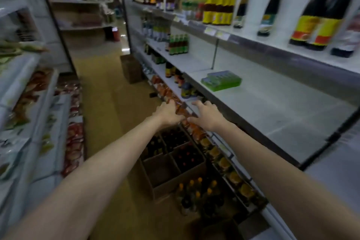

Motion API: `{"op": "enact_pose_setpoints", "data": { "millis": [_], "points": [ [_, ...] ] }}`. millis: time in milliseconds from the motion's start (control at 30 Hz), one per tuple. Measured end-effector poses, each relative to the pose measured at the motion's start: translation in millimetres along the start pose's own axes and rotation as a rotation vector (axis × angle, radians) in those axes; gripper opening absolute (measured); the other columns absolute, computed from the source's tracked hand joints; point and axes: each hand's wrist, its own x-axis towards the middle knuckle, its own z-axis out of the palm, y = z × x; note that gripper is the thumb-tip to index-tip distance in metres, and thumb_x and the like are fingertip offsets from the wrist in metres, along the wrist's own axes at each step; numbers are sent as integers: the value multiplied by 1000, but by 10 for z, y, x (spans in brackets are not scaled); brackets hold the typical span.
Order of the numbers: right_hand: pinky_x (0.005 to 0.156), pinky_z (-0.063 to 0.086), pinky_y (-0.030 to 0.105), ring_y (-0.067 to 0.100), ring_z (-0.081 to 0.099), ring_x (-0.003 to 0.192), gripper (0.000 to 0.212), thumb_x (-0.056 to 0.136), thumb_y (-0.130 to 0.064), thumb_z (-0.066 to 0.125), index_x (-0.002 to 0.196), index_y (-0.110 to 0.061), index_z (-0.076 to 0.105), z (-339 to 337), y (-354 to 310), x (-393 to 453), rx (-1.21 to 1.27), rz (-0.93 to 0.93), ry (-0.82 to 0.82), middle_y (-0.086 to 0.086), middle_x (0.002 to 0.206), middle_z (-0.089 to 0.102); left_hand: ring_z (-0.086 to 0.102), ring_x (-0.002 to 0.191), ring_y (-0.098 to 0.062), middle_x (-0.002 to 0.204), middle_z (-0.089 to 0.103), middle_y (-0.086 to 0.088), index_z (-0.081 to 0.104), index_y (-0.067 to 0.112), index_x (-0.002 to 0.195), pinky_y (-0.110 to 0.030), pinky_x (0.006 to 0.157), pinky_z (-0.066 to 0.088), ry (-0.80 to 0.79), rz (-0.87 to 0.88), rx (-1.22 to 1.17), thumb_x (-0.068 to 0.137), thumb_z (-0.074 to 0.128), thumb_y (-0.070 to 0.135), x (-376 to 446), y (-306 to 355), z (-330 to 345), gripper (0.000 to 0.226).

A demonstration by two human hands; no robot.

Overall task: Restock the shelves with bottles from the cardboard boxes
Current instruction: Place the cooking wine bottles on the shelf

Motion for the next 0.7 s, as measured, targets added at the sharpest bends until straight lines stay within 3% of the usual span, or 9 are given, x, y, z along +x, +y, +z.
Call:
{"op": "enact_pose_setpoints", "data": {
  "millis": [333,500,700],
  "points": [
    [108,33,50,36,24,136,65,94,-47,53,148,-25,24,1180,-823,1200,24,-66,-246,13,147,27,46,122,-33,135,44,-14,36,12,136,-42,98,44,-46,-289,-85,87,59,47,620,-1730,311,65],
    [107,34,52,38,24,136,63,94,-46,53,147,-25,25,1549,-851,1690,44,-76,-344,13,147,27,45,121,-32,134,45,-14,41,11,130,-38,94,45,-78,-344,-103,89,57,44,960,-2144,474,55],
    [107,35,51,36,26,136,65,94,-44,54,148,-23,25,1832,-842,2478,66,-87,-396,14,147,28,38,130,-31,142,38,-15,34,11,140,-38,102,40,-130,-373,-108,92,55,41,1539,-2440,519,61]
  ]
}}
